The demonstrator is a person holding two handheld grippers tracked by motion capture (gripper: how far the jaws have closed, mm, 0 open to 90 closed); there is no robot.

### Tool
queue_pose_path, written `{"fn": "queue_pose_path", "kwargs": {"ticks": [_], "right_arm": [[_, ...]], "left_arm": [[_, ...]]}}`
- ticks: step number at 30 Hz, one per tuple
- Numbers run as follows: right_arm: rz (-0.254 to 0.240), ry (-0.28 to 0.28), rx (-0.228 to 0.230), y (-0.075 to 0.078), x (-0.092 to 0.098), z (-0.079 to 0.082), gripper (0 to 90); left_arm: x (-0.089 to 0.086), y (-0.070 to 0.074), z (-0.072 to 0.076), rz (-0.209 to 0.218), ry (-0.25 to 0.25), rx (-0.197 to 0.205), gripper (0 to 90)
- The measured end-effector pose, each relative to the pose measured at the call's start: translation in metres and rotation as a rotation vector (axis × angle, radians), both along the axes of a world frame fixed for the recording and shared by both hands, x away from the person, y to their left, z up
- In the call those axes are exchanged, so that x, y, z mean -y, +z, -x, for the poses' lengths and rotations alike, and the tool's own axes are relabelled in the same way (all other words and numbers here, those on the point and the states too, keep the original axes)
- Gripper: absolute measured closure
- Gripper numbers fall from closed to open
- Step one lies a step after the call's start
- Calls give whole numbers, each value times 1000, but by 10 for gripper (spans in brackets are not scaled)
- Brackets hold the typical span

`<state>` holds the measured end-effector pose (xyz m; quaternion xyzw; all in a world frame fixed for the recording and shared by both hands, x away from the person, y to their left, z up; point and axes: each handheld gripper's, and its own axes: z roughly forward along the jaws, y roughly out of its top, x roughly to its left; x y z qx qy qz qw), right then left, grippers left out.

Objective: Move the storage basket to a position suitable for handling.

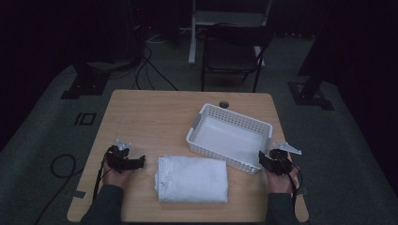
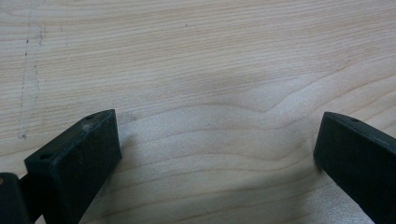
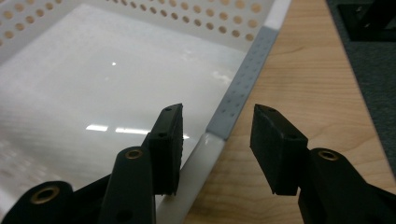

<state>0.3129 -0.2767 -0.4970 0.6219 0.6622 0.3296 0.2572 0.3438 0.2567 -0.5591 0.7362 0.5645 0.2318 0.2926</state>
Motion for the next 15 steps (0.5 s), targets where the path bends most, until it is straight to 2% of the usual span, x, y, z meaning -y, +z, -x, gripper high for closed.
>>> {"fn": "queue_pose_path", "kwargs": {"ticks": [3,5,15], "right_arm": [[1,6,-11,0,-2,-2,581],[10,1,-15,0,-4,-3,585],[11,13,-14,2,-13,-28,642]], "left_arm": [[0,0,0,2,7,3,16],[-1,0,1,3,6,14,56],[-2,1,2,5,9,17,68]]}}
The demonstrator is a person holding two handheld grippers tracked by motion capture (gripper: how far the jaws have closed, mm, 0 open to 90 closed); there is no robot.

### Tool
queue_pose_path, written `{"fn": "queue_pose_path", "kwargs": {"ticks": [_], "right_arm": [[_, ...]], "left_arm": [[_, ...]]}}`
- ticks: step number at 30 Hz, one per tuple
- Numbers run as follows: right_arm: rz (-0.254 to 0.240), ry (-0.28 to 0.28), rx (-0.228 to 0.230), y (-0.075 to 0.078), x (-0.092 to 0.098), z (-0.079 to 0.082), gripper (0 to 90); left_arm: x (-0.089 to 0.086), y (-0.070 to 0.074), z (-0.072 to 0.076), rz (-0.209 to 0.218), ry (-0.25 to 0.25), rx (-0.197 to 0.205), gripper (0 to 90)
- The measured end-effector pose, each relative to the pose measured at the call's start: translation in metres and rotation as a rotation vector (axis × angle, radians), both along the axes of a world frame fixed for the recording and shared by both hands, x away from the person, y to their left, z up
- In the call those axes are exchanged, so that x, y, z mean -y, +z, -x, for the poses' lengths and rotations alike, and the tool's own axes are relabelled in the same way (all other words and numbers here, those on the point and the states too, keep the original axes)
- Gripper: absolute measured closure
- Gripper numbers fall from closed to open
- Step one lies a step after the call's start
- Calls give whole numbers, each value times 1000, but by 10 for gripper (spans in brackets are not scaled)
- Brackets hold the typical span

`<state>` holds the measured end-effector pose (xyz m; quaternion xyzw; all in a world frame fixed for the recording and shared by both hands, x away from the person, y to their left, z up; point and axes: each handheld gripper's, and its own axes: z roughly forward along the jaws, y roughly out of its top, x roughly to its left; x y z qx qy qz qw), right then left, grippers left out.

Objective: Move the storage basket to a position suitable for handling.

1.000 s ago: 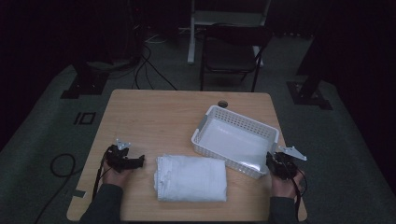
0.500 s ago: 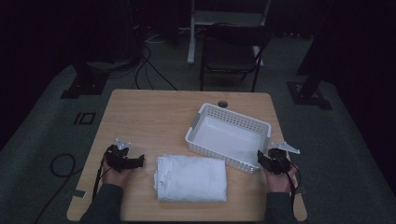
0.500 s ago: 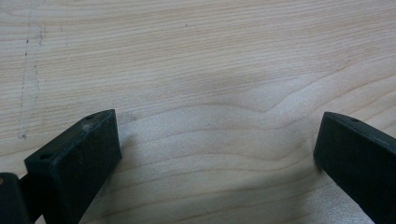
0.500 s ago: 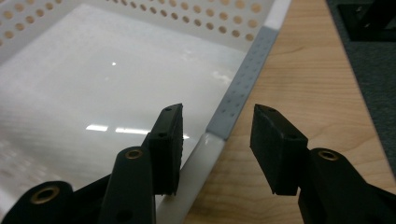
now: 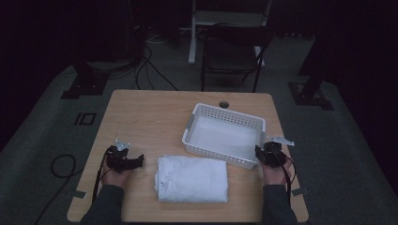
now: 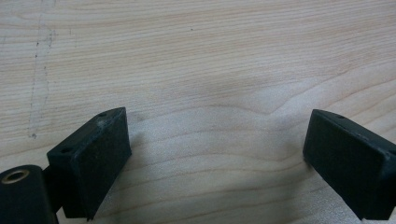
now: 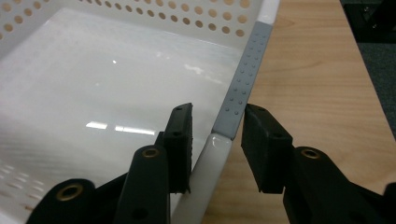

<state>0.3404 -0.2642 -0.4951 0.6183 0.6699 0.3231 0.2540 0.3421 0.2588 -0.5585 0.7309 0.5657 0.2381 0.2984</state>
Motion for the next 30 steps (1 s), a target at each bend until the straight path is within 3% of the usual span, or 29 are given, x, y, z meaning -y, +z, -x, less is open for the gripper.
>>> {"fn": "queue_pose_path", "kwargs": {"ticks": [9,13,15,20,26,30], "right_arm": [[-29,41,5,-1,-14,-20,652],[-37,73,8,-2,-23,-30,653],[-41,92,6,-1,-27,-35,653],[-64,124,6,-2,-39,-47,662],[-72,153,3,-2,-48,-58,664],[-88,168,-2,-4,-53,-64,662]], "left_arm": [[2,0,-1,0,6,3,77],[4,5,0,6,-1,-5,233],[4,9,2,49,-14,16,306],[7,30,7,186,-57,93,320],[27,50,12,241,-176,139,315],[40,57,13,247,-238,144,302]]}}
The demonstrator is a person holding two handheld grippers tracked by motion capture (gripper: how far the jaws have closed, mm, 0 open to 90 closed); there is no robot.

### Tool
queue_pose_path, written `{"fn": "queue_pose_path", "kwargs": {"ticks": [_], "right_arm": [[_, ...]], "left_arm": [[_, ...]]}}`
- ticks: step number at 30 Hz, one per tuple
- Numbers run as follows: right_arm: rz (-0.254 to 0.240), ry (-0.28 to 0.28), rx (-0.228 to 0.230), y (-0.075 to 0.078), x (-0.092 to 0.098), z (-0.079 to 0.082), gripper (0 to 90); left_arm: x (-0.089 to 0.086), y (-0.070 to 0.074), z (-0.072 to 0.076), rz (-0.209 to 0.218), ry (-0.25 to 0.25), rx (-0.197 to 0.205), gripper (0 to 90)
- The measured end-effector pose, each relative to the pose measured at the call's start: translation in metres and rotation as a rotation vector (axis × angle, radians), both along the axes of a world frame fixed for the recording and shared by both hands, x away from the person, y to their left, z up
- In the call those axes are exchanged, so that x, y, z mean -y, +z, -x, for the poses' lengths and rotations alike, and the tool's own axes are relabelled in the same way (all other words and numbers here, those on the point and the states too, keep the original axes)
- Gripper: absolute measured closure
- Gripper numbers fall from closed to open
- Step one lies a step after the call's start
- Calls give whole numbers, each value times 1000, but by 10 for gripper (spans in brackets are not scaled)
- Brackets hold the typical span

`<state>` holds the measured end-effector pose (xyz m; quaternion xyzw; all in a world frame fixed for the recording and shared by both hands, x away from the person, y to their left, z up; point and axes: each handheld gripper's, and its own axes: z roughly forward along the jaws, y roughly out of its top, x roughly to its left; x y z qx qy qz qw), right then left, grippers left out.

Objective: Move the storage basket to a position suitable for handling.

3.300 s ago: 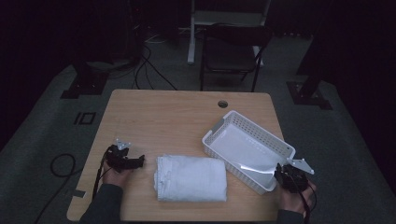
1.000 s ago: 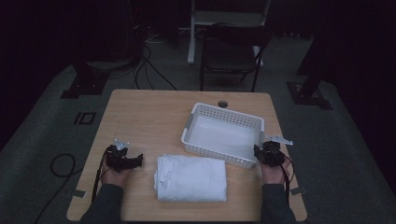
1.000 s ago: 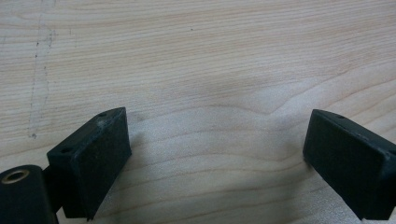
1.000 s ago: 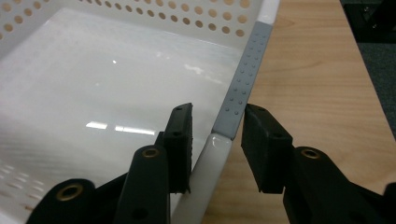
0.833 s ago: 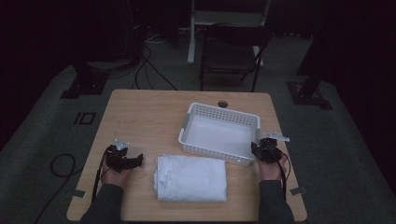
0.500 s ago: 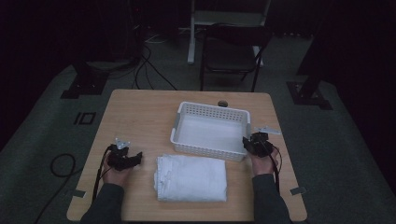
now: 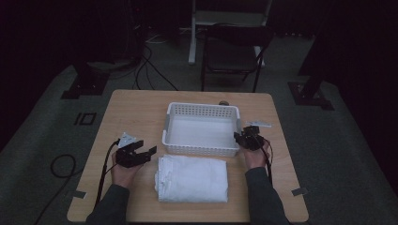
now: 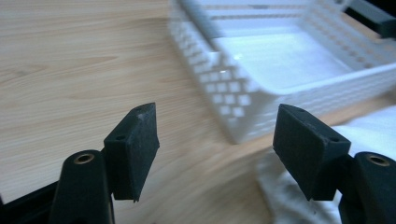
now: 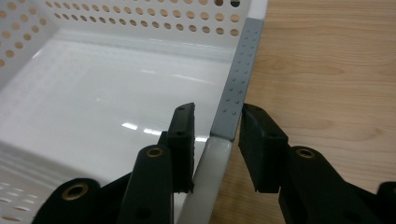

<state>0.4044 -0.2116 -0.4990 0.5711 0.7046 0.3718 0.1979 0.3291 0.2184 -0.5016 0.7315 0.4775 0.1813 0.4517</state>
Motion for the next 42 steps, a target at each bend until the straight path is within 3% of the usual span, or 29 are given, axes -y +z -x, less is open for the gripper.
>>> {"fn": "queue_pose_path", "kwargs": {"ticks": [5,9,15,23,30,34,38,42], "right_arm": [[-2,17,-6,0,-8,-5,663],[8,37,-8,1,-14,-10,666],[20,62,-5,1,-23,-14,669],[26,66,-6,2,-25,-17,672],[30,74,0,3,-24,-16,658],[29,85,71,15,-15,-1,530],[46,94,137,20,1,19,482],[68,82,131,10,22,29,468]], "left_arm": [[12,2,0,-27,-36,-1,310],[14,-3,-4,-60,-36,-15,324],[16,-10,-9,-67,-39,-36,338],[21,-11,-20,-101,-43,-30,409],[27,-8,-21,-125,-46,-15,405],[21,-5,-17,-128,-54,-14,337],[9,-7,-11,-128,-36,-21,315],[-2,-16,-10,-129,0,-48,310]]}}
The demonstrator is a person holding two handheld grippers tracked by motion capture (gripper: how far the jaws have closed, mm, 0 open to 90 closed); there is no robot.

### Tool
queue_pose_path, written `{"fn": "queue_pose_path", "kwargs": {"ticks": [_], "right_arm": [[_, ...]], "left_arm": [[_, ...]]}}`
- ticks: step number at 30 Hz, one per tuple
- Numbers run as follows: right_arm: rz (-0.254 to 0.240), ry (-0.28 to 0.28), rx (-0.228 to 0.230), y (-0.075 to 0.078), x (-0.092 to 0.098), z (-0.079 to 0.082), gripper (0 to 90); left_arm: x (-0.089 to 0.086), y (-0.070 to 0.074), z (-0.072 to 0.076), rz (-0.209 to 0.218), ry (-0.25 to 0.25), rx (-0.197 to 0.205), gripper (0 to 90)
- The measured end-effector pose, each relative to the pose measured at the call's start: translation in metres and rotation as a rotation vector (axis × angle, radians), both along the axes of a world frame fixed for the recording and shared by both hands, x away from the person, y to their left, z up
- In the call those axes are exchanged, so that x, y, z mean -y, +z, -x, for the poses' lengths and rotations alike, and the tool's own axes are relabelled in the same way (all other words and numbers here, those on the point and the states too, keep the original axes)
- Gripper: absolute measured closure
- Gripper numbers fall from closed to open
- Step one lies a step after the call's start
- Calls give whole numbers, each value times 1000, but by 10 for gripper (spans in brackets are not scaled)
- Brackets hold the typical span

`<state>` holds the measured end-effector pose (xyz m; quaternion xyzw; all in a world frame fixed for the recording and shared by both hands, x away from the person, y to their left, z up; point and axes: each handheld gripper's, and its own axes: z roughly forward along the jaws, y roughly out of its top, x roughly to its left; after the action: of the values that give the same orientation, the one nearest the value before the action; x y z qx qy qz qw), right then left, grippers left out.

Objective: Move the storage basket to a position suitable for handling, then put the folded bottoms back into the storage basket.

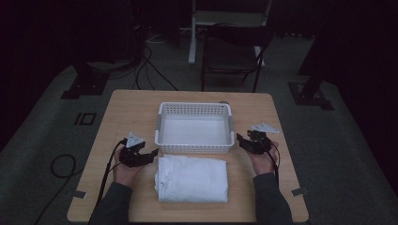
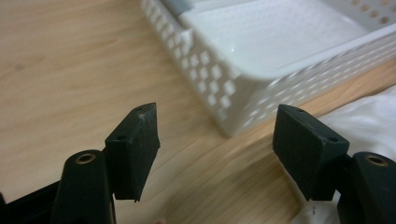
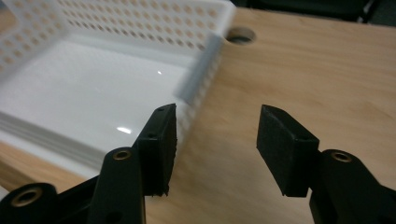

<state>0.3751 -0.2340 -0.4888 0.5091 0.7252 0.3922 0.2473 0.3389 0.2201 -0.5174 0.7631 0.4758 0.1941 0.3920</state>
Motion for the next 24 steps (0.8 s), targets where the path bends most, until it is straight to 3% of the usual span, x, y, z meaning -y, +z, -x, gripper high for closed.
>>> {"fn": "queue_pose_path", "kwargs": {"ticks": [5,9,13,19,24], "right_arm": [[24,-3,-73,-30,18,7,421],[72,26,-120,-46,17,15,389],[74,66,-126,-49,14,29,385],[52,86,-126,-47,14,40,397],[37,121,-119,-42,9,53,362]], "left_arm": [[-5,-10,0,-6,27,-32,302],[-8,-11,9,-21,42,-37,295],[-17,-12,18,-6,57,-39,294],[-24,-12,21,55,55,-56,268],[-22,-1,31,84,32,-30,248]]}}
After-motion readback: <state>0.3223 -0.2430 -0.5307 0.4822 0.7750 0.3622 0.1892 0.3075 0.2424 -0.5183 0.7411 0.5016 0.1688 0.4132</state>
